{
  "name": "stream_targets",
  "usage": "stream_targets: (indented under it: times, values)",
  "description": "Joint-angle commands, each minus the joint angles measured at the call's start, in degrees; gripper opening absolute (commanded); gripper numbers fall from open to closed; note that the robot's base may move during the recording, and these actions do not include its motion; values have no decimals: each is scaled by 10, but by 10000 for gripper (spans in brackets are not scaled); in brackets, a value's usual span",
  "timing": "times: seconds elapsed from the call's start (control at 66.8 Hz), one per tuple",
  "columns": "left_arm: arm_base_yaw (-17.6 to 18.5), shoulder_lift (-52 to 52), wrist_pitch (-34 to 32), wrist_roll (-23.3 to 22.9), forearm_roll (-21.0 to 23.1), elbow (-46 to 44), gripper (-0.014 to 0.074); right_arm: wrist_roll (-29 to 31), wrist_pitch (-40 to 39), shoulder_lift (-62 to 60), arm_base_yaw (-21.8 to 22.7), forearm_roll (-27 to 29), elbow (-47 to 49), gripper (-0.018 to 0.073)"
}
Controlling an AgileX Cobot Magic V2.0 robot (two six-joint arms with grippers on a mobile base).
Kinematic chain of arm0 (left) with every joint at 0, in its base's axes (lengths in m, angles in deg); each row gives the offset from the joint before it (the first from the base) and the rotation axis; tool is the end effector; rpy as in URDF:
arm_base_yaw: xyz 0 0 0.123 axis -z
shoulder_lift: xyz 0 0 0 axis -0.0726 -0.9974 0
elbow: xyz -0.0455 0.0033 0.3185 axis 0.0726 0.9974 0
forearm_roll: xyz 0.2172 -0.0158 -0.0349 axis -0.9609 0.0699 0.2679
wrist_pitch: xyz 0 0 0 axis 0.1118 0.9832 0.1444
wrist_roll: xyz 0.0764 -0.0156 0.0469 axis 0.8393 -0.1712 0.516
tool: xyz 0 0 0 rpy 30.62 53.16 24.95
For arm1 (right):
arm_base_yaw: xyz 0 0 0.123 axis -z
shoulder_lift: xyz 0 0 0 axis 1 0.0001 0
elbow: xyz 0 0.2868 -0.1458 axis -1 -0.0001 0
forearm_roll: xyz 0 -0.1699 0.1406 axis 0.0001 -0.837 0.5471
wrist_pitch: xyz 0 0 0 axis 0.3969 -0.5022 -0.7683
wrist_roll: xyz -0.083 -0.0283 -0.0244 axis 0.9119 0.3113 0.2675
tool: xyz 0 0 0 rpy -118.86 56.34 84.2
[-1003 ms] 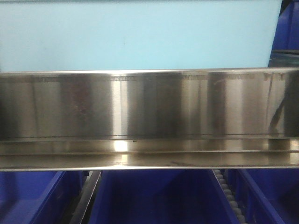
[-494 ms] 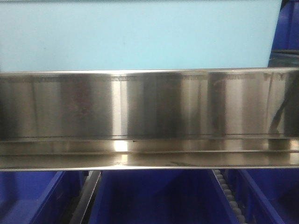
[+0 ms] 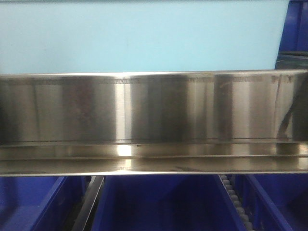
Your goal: Move two blue bins to right shelf middle
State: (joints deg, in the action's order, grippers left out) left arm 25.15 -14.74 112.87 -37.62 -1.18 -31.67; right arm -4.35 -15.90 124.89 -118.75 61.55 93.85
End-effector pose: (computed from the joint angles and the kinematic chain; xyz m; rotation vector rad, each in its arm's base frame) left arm 0.2639 -0.1320 0.3918 0.1133 2.6641 -0.0809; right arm 0.2669 0.1380 0.3920 -0.0637 2.7158 0.1694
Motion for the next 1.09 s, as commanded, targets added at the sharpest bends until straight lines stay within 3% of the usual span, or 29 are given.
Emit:
stream_targets:
  times: [0.0, 0.105, 0.269, 0.419, 0.644, 0.808, 1.078]
  values:
    - [1, 3, 19, 3, -15, -21, -111, 0, 6, -3, 0, -21, 20, -167]
    - [6, 4, 33, -6, -32, -46, -111, -9, 16, -3, -6, -47, 43, -167]
    - [43, 8, 42, -27, -107, -102, -111, -28, 24, -3, -35, -115, 101, -167]
    - [67, 9, 42, -27, -109, -161, -111, -28, 24, -4, -53, -121, 166, -167]
    - [70, 9, 20, -27, -120, -230, -111, -28, 7, -4, -57, -176, 213, -167]
    - [70, 10, -16, -27, -150, -239, -111, -28, -41, -4, -57, -180, 215, -167]
    - [70, 10, -47, -27, -152, -239, -111, -28, -95, -4, -57, -199, 215, -167]
